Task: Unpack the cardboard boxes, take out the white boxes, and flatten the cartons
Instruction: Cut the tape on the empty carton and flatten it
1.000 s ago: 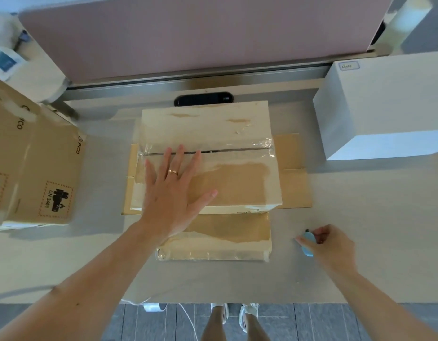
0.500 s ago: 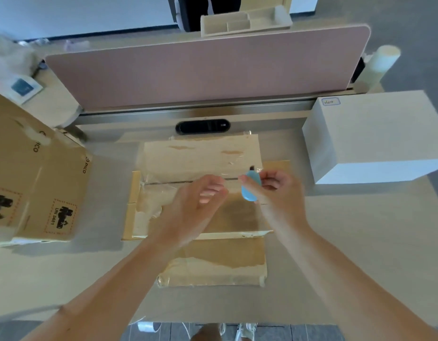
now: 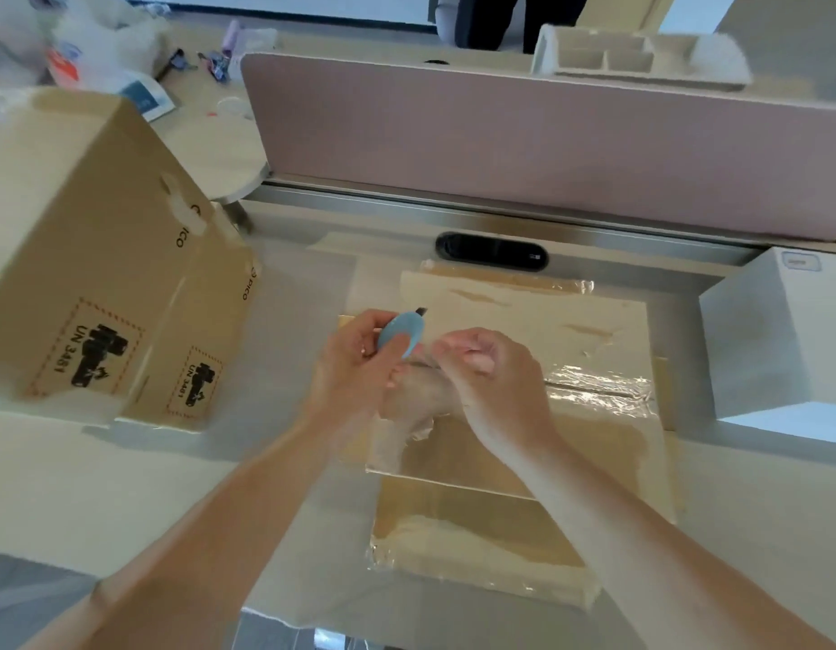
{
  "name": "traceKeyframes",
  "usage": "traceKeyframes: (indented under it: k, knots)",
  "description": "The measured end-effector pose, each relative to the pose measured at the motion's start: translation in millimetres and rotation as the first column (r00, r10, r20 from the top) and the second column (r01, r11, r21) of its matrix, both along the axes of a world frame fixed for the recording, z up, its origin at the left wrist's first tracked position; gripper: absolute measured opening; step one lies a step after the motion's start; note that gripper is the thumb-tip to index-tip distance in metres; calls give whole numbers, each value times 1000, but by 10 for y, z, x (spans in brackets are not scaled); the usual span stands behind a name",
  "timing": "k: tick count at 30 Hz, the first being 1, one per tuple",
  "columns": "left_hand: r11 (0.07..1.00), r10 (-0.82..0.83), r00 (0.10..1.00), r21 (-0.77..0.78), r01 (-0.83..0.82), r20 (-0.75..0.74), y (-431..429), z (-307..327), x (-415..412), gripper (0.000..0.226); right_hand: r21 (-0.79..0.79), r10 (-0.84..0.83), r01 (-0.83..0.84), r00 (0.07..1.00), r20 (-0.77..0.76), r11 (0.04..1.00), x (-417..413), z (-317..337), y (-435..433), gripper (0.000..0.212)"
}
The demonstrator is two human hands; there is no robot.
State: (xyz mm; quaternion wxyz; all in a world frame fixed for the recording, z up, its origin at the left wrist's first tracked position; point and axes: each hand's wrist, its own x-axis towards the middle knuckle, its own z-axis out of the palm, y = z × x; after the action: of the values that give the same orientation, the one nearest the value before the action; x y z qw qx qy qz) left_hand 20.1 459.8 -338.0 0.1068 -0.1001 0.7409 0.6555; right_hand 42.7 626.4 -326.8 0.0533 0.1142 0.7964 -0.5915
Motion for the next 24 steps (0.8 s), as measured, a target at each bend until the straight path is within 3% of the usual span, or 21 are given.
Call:
traceKeyframes:
  k: [3, 7, 10, 12, 17, 24]
  knots:
    - [994, 101, 992, -37, -98, 70, -413, -139, -88, 16, 294, 276, -234, 955, -111, 927, -192, -95, -60, 18]
    - [997, 58, 989, -58, -50, 139, -637, -339, -75, 15, 583, 628, -480, 775, -69, 656, -479, -215, -67, 37]
    - [998, 61, 986, -22, -59, 154, -623, -425, -110, 18, 724, 785, -543, 620, 2, 427, -706, -288, -71, 42]
    - [997, 62, 984, 39, -70, 169, -573, -461, -115, 17, 769, 832, -541, 555, 22, 340, -832, -332, -73, 40]
    - [994, 40, 987, 95, -55, 155, -472, -534, -100, 15, 793, 865, -516, 502, -28, 325, -936, -442, -107, 31]
    - [998, -26, 998, 50, 23, 65, -472, -619, -147, 15, 734, 858, -542, 503, -105, 408, -1030, -438, -199, 31]
